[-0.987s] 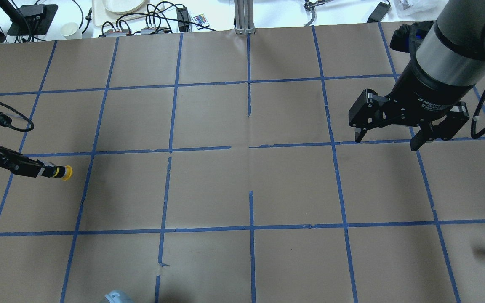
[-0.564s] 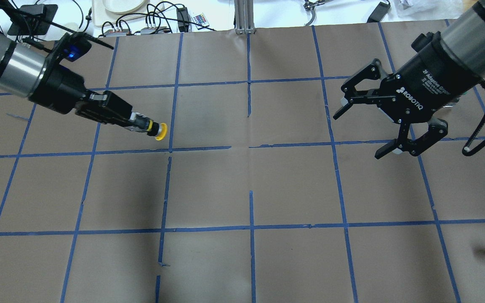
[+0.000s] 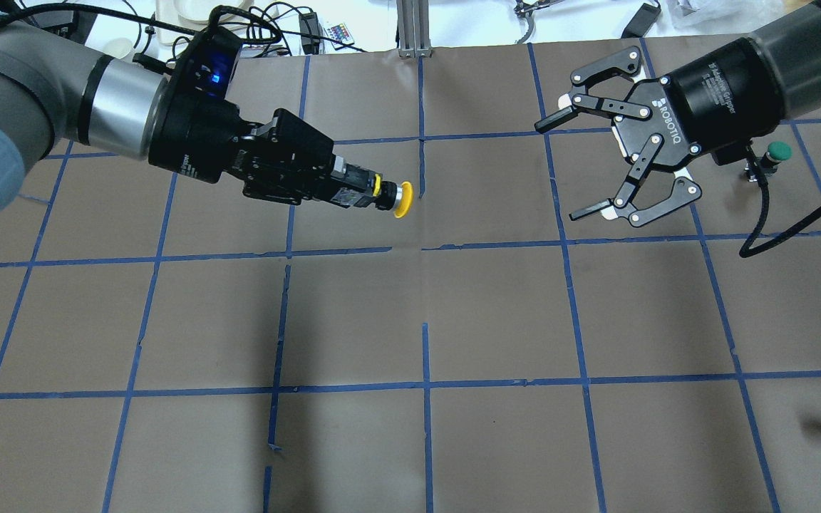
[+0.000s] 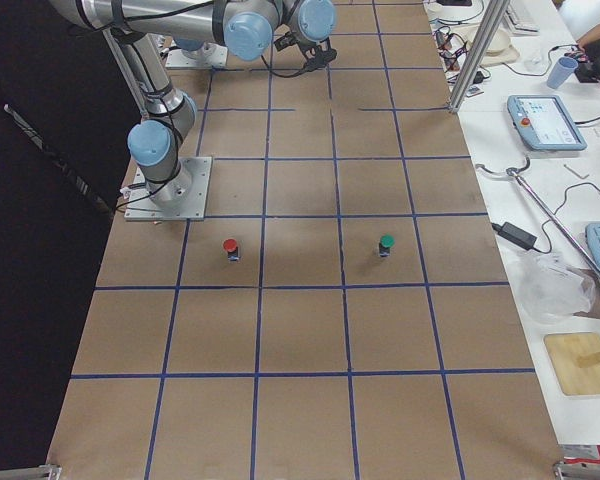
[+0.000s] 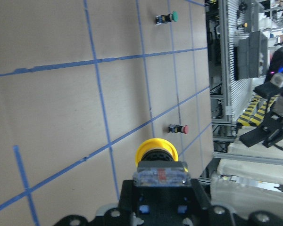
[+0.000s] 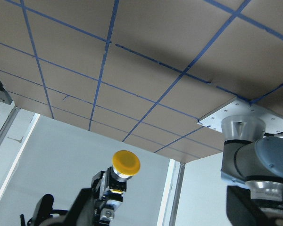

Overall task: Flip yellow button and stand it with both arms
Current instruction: 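Lift the button toward the right gripper while the right gripper turns to face it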

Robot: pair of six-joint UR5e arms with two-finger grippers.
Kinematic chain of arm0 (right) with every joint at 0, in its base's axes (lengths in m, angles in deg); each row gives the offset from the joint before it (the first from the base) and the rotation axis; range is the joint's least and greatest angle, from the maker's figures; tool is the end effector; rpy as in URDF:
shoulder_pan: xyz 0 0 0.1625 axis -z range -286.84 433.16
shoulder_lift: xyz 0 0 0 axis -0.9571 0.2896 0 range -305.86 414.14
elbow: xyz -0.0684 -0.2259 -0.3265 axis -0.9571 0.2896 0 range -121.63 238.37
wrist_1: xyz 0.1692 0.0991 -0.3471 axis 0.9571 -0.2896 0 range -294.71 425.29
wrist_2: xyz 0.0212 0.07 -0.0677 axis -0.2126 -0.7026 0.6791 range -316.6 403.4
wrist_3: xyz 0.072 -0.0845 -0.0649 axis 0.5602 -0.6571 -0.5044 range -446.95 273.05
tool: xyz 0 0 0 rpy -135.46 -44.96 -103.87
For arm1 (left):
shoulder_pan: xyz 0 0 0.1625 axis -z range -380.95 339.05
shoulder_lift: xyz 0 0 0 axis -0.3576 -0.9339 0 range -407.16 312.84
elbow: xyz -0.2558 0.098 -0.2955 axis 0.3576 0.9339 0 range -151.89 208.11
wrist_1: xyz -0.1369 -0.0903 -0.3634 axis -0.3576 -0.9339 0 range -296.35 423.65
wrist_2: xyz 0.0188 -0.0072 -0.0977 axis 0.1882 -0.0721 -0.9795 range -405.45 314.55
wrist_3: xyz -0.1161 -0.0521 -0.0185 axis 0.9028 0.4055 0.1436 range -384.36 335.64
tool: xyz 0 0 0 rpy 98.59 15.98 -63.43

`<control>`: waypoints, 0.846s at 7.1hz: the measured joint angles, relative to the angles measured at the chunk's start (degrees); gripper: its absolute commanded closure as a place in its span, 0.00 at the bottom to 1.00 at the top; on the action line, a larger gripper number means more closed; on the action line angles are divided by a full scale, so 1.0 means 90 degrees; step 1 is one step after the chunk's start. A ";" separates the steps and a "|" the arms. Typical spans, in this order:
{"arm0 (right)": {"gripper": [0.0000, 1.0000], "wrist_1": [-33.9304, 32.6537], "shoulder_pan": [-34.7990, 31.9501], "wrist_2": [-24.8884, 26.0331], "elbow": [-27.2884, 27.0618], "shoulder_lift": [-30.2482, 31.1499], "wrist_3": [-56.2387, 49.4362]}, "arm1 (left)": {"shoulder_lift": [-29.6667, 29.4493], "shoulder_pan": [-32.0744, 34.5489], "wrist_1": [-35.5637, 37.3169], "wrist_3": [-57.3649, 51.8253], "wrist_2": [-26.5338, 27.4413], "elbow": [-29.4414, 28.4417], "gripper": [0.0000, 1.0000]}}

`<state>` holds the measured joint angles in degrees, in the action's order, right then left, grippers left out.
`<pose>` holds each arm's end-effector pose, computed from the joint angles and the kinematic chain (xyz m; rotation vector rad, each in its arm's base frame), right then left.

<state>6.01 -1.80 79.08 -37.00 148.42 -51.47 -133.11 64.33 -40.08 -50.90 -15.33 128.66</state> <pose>0.1282 -0.4391 0.4409 1.2161 1.8322 0.8084 -0.2094 -0.4348 0.4268 -0.1813 -2.0533 -0.0341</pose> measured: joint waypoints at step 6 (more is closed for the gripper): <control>0.00 0.0736 0.0013 -0.1448 -0.0060 -0.0033 0.0686 | -0.0015 0.0580 0.0073 0.1081 -0.1977 0.0181 0.98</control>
<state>12.64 -1.68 66.05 -37.55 148.13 -45.30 -133.25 69.54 -39.42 -41.17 -33.12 130.29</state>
